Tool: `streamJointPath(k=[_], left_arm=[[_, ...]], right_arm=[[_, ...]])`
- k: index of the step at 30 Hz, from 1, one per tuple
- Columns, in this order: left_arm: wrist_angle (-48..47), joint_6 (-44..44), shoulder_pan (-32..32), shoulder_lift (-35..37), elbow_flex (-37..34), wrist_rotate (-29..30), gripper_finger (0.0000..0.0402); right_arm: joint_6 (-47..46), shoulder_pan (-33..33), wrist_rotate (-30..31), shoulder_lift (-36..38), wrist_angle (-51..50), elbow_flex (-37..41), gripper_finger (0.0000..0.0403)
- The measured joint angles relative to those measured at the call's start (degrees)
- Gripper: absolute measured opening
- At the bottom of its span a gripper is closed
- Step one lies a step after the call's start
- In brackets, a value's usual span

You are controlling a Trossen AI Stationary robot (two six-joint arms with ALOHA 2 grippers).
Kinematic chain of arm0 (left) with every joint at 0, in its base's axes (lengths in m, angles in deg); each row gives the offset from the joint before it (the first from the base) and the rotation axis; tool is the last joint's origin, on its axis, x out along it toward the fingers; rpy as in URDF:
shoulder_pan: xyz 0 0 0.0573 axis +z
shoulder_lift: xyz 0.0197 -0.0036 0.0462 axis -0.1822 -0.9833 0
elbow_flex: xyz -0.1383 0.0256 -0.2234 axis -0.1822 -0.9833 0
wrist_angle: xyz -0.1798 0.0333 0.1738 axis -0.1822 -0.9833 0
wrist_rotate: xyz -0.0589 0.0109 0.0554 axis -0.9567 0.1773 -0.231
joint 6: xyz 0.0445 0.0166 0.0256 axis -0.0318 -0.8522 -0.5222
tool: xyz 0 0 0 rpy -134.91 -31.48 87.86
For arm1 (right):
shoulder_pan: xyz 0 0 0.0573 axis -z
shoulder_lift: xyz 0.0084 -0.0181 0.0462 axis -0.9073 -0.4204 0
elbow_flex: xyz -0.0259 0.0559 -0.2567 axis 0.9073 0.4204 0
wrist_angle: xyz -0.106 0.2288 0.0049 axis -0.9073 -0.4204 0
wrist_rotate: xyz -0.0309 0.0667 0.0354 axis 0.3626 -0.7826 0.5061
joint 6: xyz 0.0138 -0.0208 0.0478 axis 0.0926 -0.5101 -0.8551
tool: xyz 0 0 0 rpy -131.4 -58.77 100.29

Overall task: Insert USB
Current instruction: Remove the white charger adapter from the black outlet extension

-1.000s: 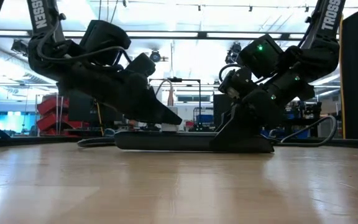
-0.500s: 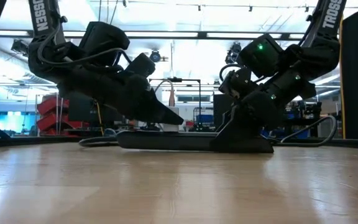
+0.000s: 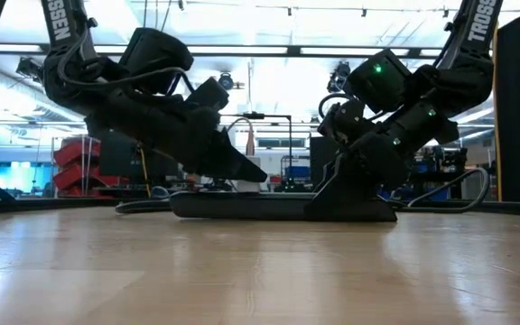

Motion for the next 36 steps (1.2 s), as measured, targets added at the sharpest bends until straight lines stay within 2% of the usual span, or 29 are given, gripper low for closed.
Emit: streamJointPath(k=[13,17,22,27,36], left_arm=[[0.7,-3.88,0.03,1.96,-0.24,-0.05,0.0155],[-1.6,-3.92,0.11,3.75,-0.24,-1.63,0.0155],[-4.04,-2.27,0.09,4.76,0.05,-0.92,0.0155],[-2.97,-1.69,0.05,4.78,-0.15,-1.17,0.0155],[-4.03,-0.72,-0.12,4.78,0.99,-1.45,0.0155]], right_arm=[[-0.17,0.04,0.14,0.09,0.52,0.11,0.0204],[-0.2,0.04,-0.03,0.13,1.08,0.09,0.0203],[-0.35,0.07,-0.35,0.13,1.38,0.04,0.0204],[-0.36,0.07,-0.69,0.11,1.63,0.04,0.0202],[-2.63,0.13,-1.1,-0.21,7.37,0.31,0.0239]])
